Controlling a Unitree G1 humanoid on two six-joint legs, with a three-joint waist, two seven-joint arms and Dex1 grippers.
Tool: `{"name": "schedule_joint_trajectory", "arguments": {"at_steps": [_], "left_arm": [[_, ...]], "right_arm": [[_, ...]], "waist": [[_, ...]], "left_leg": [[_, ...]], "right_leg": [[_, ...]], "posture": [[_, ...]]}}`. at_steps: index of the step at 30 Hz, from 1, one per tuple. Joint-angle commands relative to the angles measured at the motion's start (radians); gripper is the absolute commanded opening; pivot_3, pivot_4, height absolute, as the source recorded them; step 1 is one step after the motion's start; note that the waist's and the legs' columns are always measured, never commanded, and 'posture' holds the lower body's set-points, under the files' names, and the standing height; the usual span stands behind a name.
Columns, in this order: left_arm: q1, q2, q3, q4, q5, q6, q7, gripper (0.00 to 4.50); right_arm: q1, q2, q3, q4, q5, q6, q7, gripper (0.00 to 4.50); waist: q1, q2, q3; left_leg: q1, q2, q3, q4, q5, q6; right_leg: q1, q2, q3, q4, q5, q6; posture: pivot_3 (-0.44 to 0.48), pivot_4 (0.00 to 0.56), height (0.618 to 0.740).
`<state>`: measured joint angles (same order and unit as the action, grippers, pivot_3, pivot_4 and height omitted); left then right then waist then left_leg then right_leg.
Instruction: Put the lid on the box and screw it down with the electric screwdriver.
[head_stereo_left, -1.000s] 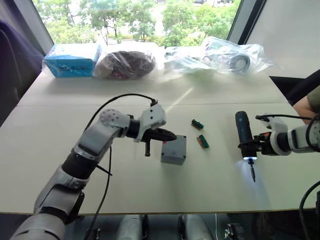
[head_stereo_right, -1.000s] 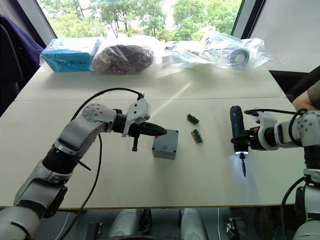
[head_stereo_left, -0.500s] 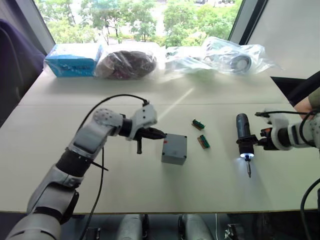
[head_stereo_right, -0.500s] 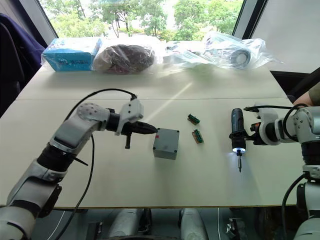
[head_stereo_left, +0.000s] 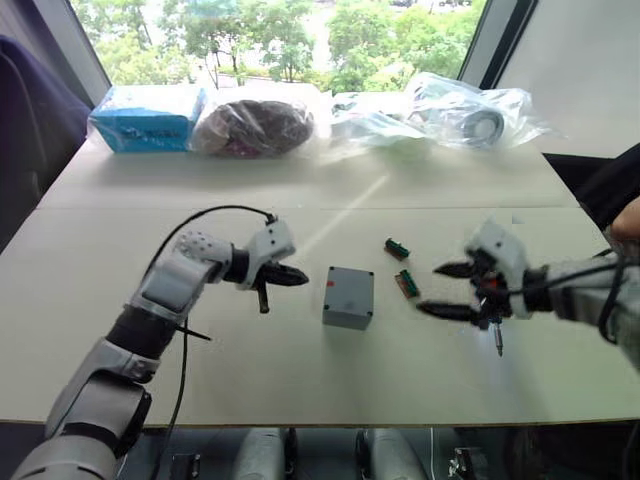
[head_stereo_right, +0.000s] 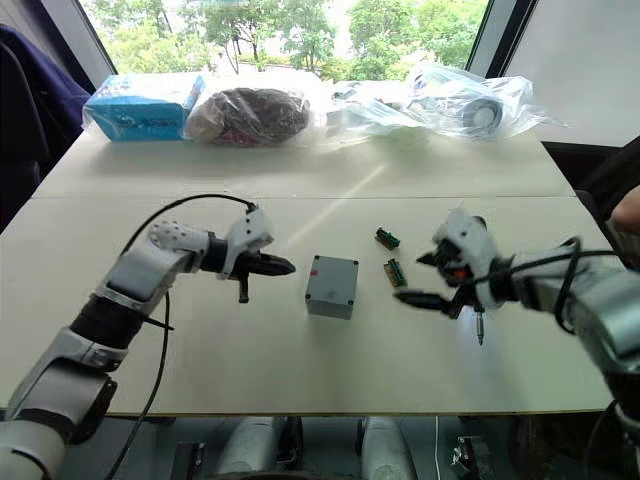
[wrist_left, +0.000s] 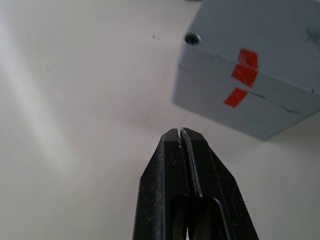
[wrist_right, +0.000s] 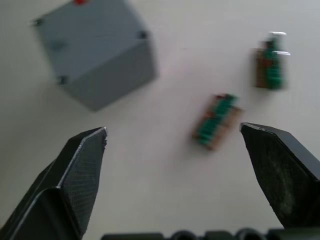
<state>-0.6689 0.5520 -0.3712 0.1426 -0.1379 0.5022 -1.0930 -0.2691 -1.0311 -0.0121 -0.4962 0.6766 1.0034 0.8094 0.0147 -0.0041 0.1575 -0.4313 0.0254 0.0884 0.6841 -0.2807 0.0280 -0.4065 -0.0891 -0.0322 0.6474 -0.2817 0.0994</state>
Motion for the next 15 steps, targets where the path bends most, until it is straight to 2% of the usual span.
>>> {"name": "schedule_joint_trajectory", "arguments": {"at_steps": [1,8,15], "left_arm": [[-0.005,-0.012,-0.008,0.007,0.034,-0.029,0.016,0.0],[-0.015,-0.058,-0.018,-0.041,0.008,-0.001,-0.037,0.0],[-0.077,-0.115,-0.029,0.038,0.034,-0.049,-0.053,0.0]], "right_arm": [[0.033,0.037,0.033,-0.047,-0.048,-0.066,-0.016,4.48],[0.004,0.147,0.127,-0.069,-0.042,-0.049,-0.025,4.48],[-0.048,0.222,0.177,-0.064,-0.012,-0.008,-0.014,4.48]], "waist": [[-0.002,-0.001,0.001],[-0.002,-0.002,0.001],[-0.002,-0.002,0.001]], "left_leg": [[0.0,0.0,0.0,0.0,0.0,0.0],[0.0,0.001,0.0,0.0,0.0,0.0],[0.0,0.0,-0.001,0.0,0.0,0.0]], "right_leg": [[0.0,0.0,0.0,0.0,0.0,0.0],[0.0,0.001,0.0,0.0,0.0,0.0],[0.0,0.001,0.0,0.0,0.0,0.0]], "posture": [[0.0,0.15,0.74],[0.0,0.15,0.74],[0.0,0.15,0.74]]}}
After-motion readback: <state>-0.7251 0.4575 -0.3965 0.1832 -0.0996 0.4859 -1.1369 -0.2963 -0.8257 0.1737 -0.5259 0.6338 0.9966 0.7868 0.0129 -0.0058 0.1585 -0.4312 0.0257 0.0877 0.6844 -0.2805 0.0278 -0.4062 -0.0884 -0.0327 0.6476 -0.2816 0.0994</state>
